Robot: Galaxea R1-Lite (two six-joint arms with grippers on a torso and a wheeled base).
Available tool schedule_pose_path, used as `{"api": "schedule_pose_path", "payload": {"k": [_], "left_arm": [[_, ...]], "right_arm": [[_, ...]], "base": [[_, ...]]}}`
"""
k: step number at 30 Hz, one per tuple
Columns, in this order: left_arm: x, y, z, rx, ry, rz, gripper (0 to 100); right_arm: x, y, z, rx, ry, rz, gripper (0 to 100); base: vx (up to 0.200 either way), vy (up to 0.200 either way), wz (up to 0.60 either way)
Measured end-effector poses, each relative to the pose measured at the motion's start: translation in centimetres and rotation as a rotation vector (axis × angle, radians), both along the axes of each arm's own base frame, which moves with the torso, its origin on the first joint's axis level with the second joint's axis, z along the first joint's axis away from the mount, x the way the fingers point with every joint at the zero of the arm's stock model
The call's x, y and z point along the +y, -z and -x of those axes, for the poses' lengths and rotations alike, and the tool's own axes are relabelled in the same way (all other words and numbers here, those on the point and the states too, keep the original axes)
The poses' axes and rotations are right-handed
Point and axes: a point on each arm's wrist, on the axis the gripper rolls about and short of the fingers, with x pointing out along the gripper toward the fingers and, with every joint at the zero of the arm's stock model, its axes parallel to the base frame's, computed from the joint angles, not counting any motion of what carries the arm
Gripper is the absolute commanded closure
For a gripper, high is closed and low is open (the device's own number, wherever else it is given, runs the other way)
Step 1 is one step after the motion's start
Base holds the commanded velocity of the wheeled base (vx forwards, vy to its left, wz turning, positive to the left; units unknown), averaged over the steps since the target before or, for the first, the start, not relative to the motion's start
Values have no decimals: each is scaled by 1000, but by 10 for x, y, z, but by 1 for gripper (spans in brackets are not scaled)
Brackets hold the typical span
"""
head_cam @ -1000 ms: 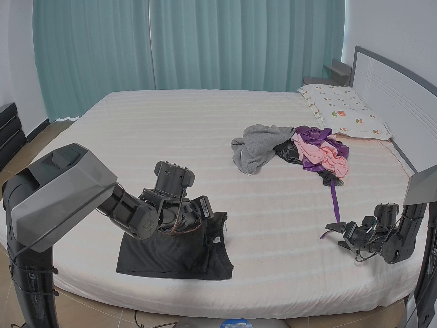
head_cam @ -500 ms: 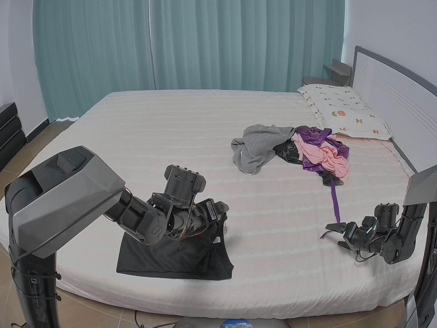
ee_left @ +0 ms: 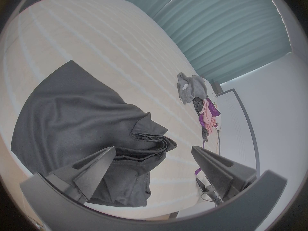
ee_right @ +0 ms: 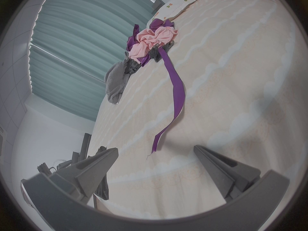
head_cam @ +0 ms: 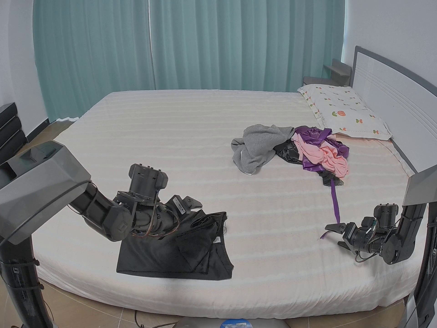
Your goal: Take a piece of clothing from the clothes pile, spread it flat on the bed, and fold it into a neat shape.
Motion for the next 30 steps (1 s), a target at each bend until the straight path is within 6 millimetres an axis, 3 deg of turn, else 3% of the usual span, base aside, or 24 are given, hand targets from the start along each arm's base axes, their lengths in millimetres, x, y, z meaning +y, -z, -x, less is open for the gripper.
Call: {"api": "schedule_pose_path", "payload": {"k": [4,18,30], "left_arm": [[19,0,2,22,-29,57,0],[65,7,4,41,-71,178,0],[71,16,3,70,-78,181,0]], "right_arm": [[0,0,0,0,0,0,0],[0,0,-1,-2,0,1,0],[1,-1,-1,-4,0,-2,0]], "base": [[0,0,0],[0,200,0],[0,200,0]]}}
